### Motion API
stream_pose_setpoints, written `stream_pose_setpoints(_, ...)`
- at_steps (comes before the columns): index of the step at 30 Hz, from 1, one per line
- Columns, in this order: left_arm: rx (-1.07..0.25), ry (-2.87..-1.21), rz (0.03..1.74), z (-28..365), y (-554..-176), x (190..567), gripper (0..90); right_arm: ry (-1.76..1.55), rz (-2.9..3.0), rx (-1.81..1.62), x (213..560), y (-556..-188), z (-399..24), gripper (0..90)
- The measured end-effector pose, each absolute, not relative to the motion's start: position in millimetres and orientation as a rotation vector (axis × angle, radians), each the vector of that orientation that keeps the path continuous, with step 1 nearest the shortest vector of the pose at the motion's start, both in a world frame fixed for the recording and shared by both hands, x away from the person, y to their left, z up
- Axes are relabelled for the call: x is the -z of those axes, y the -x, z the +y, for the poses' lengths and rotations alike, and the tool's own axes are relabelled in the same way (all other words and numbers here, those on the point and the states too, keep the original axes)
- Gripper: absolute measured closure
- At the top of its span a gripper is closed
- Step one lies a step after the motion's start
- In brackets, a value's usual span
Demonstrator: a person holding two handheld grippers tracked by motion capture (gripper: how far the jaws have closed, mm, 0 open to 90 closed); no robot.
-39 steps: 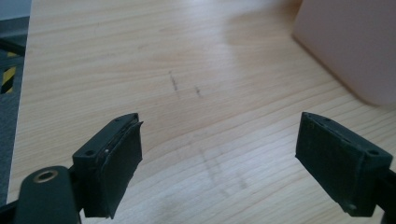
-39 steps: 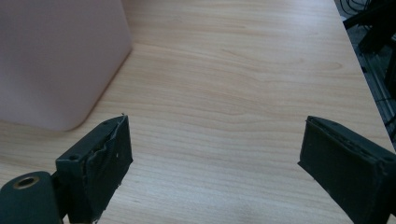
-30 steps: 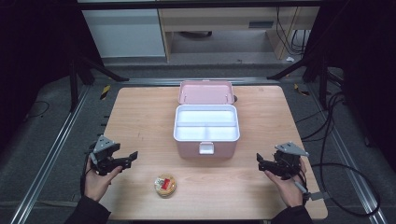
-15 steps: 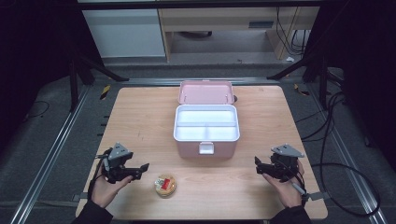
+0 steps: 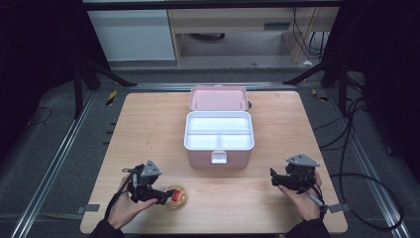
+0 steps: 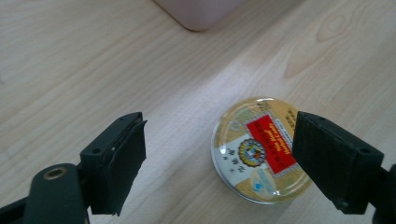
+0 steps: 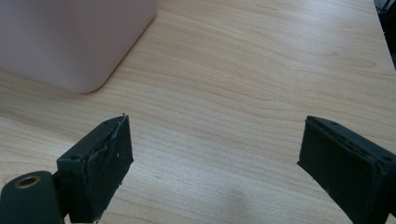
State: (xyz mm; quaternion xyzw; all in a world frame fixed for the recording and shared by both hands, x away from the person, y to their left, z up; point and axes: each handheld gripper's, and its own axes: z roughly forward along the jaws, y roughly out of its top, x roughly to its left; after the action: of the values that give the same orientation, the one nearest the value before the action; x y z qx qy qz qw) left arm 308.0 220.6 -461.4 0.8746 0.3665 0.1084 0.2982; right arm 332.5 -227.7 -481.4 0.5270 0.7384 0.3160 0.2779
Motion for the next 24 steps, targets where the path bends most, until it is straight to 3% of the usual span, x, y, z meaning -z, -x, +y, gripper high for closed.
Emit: stream_pose_setpoints(24, -0.165, -2.582, 0.96, 181, -314, 485, 14.4, -1.413, 2.047, -0.806, 488, -336, -226, 9.0)
